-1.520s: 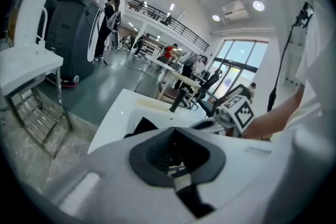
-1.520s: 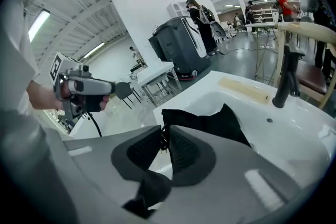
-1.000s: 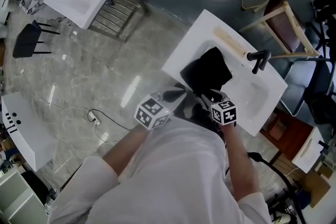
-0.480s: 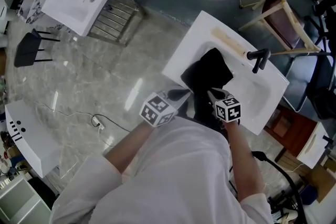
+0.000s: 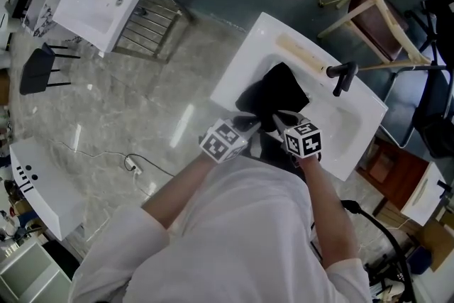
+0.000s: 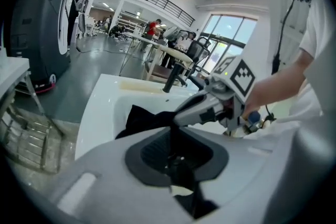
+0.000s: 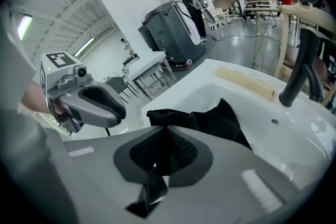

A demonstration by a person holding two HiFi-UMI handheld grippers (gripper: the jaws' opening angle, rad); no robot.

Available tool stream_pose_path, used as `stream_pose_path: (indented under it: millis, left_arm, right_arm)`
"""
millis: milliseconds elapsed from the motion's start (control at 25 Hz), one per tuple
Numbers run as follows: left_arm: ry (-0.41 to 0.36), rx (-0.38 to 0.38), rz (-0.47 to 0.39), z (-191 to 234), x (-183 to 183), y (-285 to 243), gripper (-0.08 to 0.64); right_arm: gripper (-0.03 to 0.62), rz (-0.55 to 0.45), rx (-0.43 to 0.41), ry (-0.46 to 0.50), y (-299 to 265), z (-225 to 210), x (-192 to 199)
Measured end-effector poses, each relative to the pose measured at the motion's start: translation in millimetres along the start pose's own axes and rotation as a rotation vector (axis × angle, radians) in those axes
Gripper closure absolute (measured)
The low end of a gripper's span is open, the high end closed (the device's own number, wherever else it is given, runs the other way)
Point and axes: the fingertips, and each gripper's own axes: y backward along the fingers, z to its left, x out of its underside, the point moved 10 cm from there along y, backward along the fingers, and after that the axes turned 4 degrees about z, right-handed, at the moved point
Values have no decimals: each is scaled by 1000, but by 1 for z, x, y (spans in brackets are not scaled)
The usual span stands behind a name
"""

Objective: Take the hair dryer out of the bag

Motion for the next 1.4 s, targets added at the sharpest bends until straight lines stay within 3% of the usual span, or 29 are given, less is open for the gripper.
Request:
stream_pose_path:
  millis: [360,560,760,1400]
  left_arm:
    - [-131,-84,138,4,-10,-56,489]
    - [-177,-146,225,8,-17,-83,433]
    - [-212,-178,317,17,-17,-111,383]
    - [-157,-153,669,39,-12,-178,301]
  right_arm:
    - [575,-42,-38,-86,10,-21,-9]
    - [575,-69,-65,-121,13,-27,-13]
    - [575,-60,-27,-180,18,-38,-8]
    - [577,-97,-35,-290,25,-67,-2]
